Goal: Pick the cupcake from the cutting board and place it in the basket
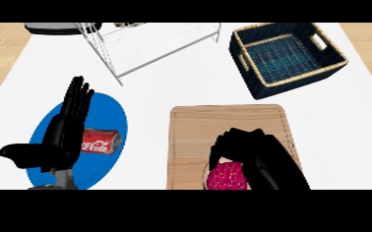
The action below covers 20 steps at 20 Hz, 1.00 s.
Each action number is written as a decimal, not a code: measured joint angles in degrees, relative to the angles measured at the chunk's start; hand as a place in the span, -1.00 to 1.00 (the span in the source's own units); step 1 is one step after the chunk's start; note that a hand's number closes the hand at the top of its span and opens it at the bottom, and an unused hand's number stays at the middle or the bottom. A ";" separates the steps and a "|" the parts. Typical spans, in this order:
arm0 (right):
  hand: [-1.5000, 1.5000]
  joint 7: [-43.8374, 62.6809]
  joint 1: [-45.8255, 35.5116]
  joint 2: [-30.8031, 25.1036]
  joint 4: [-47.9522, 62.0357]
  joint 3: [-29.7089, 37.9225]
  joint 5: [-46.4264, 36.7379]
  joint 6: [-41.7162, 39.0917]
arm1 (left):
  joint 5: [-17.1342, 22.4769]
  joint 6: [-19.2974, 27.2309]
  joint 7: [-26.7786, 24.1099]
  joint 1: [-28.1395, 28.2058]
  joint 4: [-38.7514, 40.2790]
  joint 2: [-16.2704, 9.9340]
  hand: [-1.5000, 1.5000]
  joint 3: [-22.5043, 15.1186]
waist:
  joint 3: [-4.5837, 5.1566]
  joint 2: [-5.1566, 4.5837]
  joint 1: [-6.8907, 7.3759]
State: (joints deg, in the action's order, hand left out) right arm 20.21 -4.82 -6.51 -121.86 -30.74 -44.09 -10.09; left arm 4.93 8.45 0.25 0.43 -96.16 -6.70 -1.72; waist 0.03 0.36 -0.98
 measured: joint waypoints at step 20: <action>1.00 14.16 -18.02 -9.04 -4.37 34.95 15.75 -21.28 | -1.31 -0.72 -0.16 -0.30 -0.16 1.47 0.00 -0.32 | -0.02 -0.34 1.07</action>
State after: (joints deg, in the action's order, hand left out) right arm 34.37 -22.84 -15.55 -126.22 4.21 -28.34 -31.37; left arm 3.62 7.73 0.09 0.14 -96.32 -5.23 -2.04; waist 0.00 0.02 0.09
